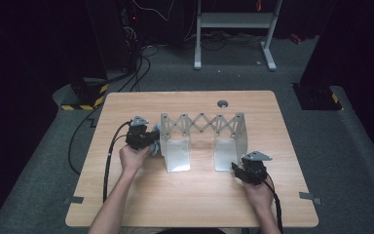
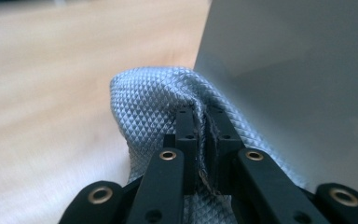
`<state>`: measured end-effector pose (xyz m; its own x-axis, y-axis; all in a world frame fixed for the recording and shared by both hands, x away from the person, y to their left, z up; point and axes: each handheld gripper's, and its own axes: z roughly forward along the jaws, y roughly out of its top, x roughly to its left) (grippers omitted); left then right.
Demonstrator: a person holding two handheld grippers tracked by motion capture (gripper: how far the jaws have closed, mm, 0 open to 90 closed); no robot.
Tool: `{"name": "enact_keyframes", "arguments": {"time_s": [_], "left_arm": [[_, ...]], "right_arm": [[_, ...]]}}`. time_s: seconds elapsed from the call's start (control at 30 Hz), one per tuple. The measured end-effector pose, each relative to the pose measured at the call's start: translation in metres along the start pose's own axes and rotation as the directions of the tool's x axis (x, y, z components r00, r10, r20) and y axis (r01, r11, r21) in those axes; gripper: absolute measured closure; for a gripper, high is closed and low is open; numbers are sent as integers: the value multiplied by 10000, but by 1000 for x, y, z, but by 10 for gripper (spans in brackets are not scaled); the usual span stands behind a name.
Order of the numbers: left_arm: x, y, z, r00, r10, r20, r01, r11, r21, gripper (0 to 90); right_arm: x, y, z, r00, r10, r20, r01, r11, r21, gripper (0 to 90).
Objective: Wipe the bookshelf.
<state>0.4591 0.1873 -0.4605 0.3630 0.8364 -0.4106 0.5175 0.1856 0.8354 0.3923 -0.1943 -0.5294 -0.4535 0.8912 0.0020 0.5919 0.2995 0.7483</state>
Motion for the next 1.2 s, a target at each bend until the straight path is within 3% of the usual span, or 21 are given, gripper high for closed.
{"name": "enact_keyframes", "arguments": {"time_s": [0.17,0.33,0.37,0.63,0.8,1.2], "left_arm": [[-23,30,-28,9971,492,585,-418,9917,-1215,843],[-33,49,-41,9933,822,812,-676,9834,-1685,842],[-31,52,-40,9938,661,890,-498,9834,-1746,842],[-22,52,-26,9960,315,841,-186,9885,-1501,841],[-15,43,-13,9979,318,569,-256,9939,-1070,841],[0,18,6,9996,-146,255,155,9992,-371,841]], "right_arm": [[0,0,0,10000,-1,-2,1,10000,15,514],[1,0,0,10000,-23,-32,23,10000,1,515],[1,0,0,10000,-62,-48,62,10000,-2,515],[1,0,0,10000,-57,-54,57,10000,-3,515],[1,0,0,10000,-75,-61,75,10000,0,515],[1,0,0,9999,-114,-51,114,9999,18,515]]}}
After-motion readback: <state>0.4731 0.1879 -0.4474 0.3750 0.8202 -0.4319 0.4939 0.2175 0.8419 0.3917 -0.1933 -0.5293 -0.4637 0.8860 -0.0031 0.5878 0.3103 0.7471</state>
